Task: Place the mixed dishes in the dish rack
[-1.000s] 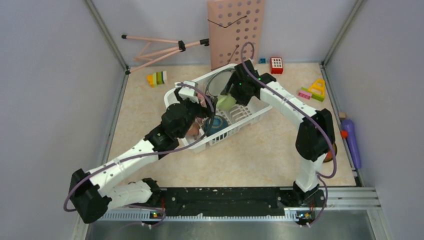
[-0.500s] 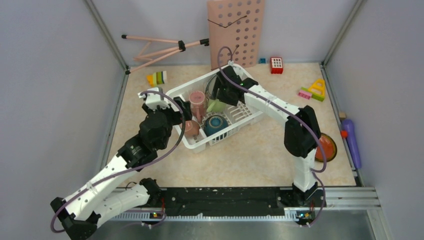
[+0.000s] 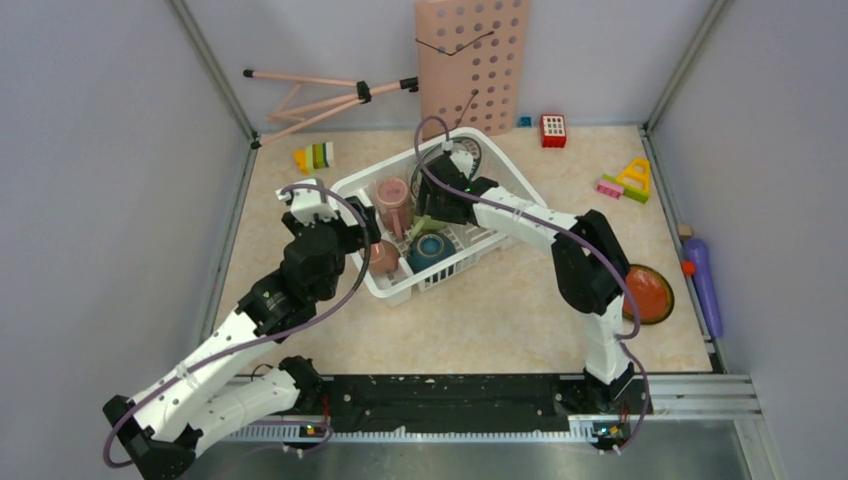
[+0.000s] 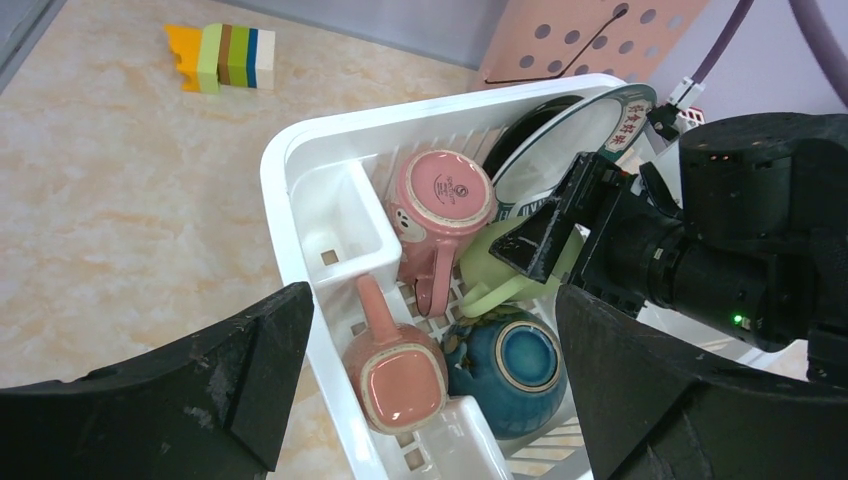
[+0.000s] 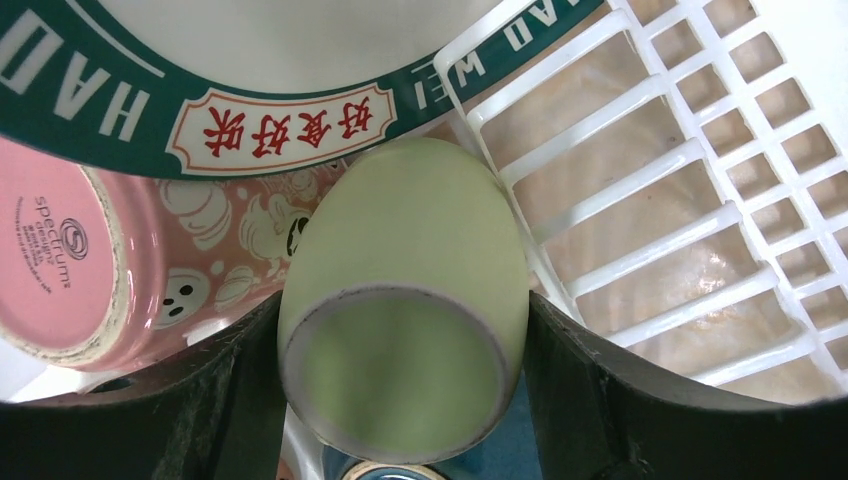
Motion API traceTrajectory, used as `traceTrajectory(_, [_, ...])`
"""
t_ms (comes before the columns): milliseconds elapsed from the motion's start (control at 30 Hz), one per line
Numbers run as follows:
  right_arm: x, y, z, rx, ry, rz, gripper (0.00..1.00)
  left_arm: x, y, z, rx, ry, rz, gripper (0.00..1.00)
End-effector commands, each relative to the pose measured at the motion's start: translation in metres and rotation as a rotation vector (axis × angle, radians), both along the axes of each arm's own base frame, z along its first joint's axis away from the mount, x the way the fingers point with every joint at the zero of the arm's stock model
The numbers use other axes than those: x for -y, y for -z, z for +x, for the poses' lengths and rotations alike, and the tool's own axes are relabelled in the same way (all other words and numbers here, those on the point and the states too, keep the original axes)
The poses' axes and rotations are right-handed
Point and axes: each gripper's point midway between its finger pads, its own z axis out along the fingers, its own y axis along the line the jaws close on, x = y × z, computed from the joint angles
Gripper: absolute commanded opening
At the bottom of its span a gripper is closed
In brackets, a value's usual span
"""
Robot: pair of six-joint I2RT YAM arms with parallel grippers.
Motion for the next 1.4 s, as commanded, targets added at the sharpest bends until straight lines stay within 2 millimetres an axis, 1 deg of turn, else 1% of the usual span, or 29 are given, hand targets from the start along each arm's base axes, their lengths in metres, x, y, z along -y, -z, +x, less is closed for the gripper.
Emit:
traceTrajectory(0, [-0.018,-0.022,0.001,0.079,-0.014,-0.019,0.36,-0.001,0.003,0.003,-0.003,-0.017,-0.010,0.96])
traceTrajectory(33, [-0.018,-0.022,-0.001,0.077,-0.016,-0.020,0.53,-0.001,0.004,0.004,-0.007,-0.017,-0.010,0.96])
traceTrajectory(67, [-0.020,-0.023,-0.003,0.072,-0.023,-0.013,0.64,0.000,0.005,0.004,-0.010,-0.017,-0.012,0.96])
traceTrajectory(100, [-0.021,-0.025,-0.005,0.067,-0.030,-0.004,0.71,0.001,0.007,0.004,-0.015,-0.015,-0.013,0.96])
traceTrajectory(133, [-0.023,-0.027,-0.006,0.066,-0.038,0.004,0.75,0.001,0.008,0.005,-0.018,-0.014,-0.014,0.96])
traceTrajectory(233, [-0.025,-0.038,-0.008,0.072,-0.045,0.026,0.77,0.002,0.009,0.005,-0.024,-0.012,-0.015,0.96])
traceTrajectory(267, [-0.025,-0.042,-0.008,0.074,-0.045,0.032,0.79,0.002,0.009,0.005,-0.026,-0.013,-0.015,0.96])
traceTrajectory(333, [-0.025,-0.051,-0.009,0.083,-0.045,0.041,0.86,0.002,0.009,0.005,-0.027,-0.009,-0.014,0.96])
traceTrajectory(367, [-0.025,-0.056,-0.010,0.087,-0.050,0.048,0.87,0.003,0.009,0.005,-0.029,-0.005,-0.013,0.96])
traceTrajectory(533, [-0.024,-0.071,-0.010,0.105,-0.051,0.067,0.89,0.004,0.010,0.005,-0.032,0.000,-0.014,0.96])
traceTrajectory(667, [-0.021,-0.083,-0.012,0.110,-0.053,0.061,0.90,0.005,0.011,0.005,-0.037,0.005,-0.016,0.96])
traceTrajectory(767, [-0.008,-0.102,-0.014,0.156,-0.047,0.037,0.90,0.007,0.013,0.006,-0.039,0.012,-0.009,0.96])
traceTrajectory(800, [-0.001,-0.108,-0.016,0.179,-0.057,0.011,0.90,0.008,0.015,0.007,-0.043,0.018,-0.003,0.96])
traceTrajectory(833, [0.006,-0.119,-0.017,0.207,-0.051,0.003,0.90,0.010,0.015,0.006,-0.044,0.030,0.001,0.96])
traceTrajectory(933, [0.035,-0.135,-0.024,0.271,-0.051,-0.056,0.90,0.015,0.020,0.007,-0.054,0.067,0.036,0.97])
traceTrajectory(967, [0.047,-0.142,-0.027,0.287,-0.040,-0.062,0.90,0.017,0.020,0.006,-0.055,0.087,0.054,0.98])
traceTrajectory(1000, [0.062,-0.153,-0.031,0.313,-0.028,-0.058,0.90,0.019,0.020,0.005,-0.054,0.108,0.067,0.98])
traceTrajectory(1100, [0.104,-0.166,-0.043,0.358,0.011,-0.080,0.89,0.029,0.018,0.001,-0.037,0.202,0.107,0.98])
traceTrajectory(1167, [0.139,-0.166,-0.052,0.355,0.072,-0.110,0.89,0.030,0.018,-0.001,-0.027,0.214,0.102,0.98])
traceTrajectory(1233, [0.176,-0.159,-0.059,0.317,0.145,-0.132,0.89,0.030,0.018,-0.001,-0.025,0.207,0.090,0.98])
traceTrajectory(1300, [0.210,-0.146,-0.068,0.266,0.205,-0.137,0.89,0.032,0.020,0.000,-0.033,0.208,0.077,0.98])
traceTrajectory(1367, [0.241,-0.128,-0.077,0.222,0.270,-0.112,0.89,0.037,0.021,-0.001,-0.039,0.231,0.065,0.98])
